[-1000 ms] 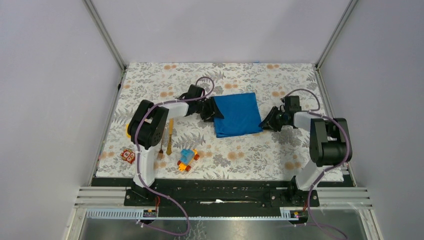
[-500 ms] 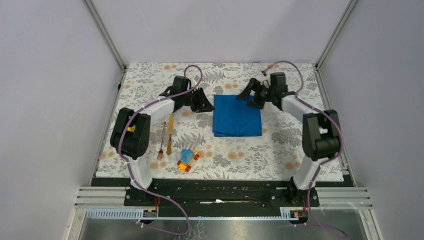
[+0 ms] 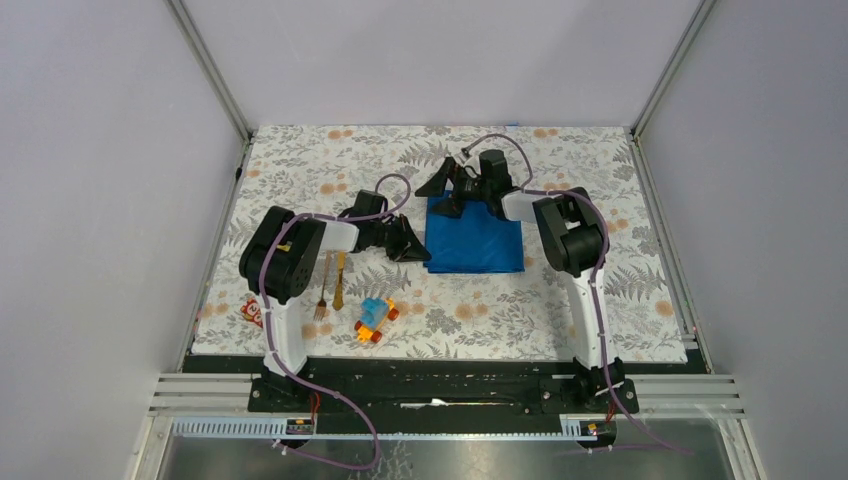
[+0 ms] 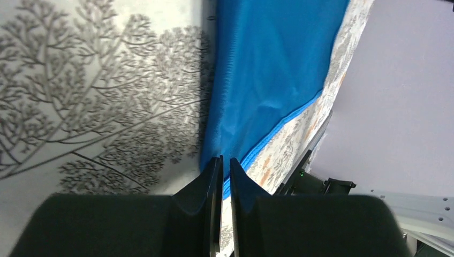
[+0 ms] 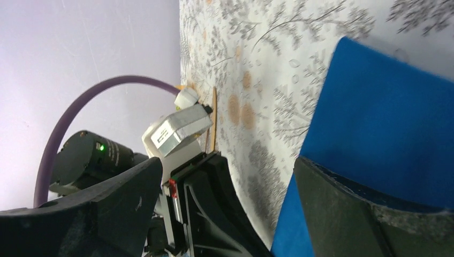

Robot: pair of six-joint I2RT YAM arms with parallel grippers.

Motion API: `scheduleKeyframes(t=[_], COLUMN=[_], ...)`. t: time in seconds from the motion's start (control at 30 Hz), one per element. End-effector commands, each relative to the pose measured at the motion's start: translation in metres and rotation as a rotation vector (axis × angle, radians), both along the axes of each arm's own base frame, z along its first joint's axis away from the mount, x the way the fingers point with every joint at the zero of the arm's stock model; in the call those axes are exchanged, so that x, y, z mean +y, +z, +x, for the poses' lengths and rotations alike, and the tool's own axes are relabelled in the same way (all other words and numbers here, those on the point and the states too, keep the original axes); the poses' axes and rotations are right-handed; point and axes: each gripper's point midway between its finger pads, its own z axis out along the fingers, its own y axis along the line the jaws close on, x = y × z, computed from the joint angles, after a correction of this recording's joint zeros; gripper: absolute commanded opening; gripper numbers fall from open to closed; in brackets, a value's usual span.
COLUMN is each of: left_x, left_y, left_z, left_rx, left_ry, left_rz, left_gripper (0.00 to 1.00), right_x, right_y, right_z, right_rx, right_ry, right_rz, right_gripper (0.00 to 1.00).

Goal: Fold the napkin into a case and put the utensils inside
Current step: Smooth out the square-folded napkin at the center of the board.

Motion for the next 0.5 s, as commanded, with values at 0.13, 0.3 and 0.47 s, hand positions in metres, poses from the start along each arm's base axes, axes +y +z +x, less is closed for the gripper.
scheduleKeyframes(t=[0.13,0.3,0.47], left_x=[0.009,0.015,0.017], left_y=[-0.037,-0.053,-0.06], left_z=[-0.014,-0.025,-0.028], left_rx=[0.028,0.06,0.058], left_ry=[0.006,-0.003,-0.013], left_rz=[0.104,0.18,0.208], left_gripper=[0.12,0.11,0.11], right_x=[0.015,0.015,0.008], right_y=[-0.013,-0.041,-0.039], right_z=[0.039,0.068,0.094], right_rx=[-0.091,-0.078,-0.091], right_ry=[0.011,-0.022,-0.048], right_rz=[0.0,-0.06,-0.055], right_gripper=[0.99,0.99,0.99])
